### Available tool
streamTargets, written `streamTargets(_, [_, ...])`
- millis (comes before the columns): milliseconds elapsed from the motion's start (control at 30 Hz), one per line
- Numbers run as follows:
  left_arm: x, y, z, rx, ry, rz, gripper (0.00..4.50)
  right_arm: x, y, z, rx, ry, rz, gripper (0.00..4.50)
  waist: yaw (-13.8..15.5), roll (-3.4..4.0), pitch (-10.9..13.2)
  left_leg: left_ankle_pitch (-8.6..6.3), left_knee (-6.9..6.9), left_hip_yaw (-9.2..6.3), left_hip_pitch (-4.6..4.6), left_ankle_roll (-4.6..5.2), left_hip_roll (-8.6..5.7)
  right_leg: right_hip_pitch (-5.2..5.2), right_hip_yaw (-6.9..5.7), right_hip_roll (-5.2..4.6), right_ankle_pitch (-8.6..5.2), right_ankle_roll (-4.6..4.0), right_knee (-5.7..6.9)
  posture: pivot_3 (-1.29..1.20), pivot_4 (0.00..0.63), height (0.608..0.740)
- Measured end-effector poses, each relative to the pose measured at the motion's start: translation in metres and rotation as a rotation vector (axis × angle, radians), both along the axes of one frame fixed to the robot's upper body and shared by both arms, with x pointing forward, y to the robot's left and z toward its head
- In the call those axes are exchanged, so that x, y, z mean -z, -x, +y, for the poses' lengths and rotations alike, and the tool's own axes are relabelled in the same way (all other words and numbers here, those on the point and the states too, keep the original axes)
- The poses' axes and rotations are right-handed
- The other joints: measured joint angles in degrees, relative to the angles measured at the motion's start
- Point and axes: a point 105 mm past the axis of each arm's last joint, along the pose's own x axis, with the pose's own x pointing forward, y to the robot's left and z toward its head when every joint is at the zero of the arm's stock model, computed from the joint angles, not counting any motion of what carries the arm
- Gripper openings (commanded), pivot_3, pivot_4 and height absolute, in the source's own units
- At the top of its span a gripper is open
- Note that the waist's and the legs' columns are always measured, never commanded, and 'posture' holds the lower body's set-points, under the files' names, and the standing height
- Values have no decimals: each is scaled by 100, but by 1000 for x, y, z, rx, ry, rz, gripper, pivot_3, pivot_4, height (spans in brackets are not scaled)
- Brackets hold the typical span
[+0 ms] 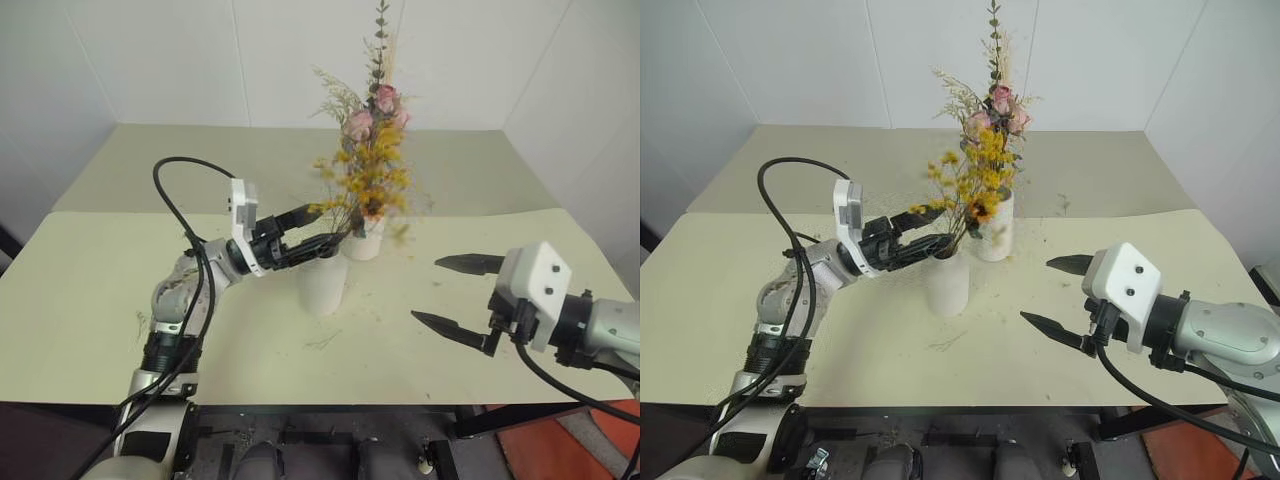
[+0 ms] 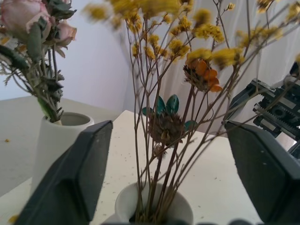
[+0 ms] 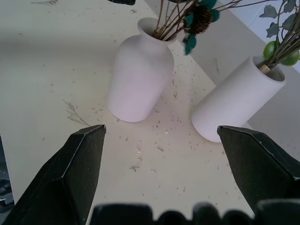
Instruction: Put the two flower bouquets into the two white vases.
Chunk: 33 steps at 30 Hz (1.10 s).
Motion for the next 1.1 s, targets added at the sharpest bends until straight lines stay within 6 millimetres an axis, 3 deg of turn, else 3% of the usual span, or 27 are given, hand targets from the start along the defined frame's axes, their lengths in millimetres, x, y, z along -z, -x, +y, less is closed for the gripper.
streamTargets(167, [6,1,21,-63,-28,5,4468,1,-1,-1,3,0,1,4500,-17,0,0,0,-1,1,0,0,2,-2,1,0,0,0,0,0,150,740])
streamTargets(367, [13,12,65,-165,-140,-13,4468,4,0,-3,8,12,13,4500,-14,1,0,0,-2,1,1,0,4,-4,0,0,-1,-1,0,0,150,740])
streamTargets(633, [-7,38,133,-326,-459,-184,4468,-9,1,-51,109,66,41,4500,28,1,0,0,-6,6,4,-1,6,0,-4,-2,-2,-2,-5,0,150,740])
streamTargets(767, [-13,45,147,-354,-538,-232,4468,-16,1,-75,151,105,52,4500,40,0,0,0,-6,8,2,-1,8,-3,-5,-1,-2,-3,-4,0,150,740])
streamTargets(967, [-68,51,158,-447,-467,-386,4468,-31,5,-98,177,142,10,4500,27,1,0,-1,-7,10,2,-1,9,-2,-4,-1,-3,-1,-6,0,150,740])
streamTargets(1100, [-71,56,156,-413,-453,-394,4468,-35,8,-107,202,164,-5,4500,-1,2,-1,0,-8,11,4,-1,10,-4,-3,0,-3,-1,-1,0,150,740])
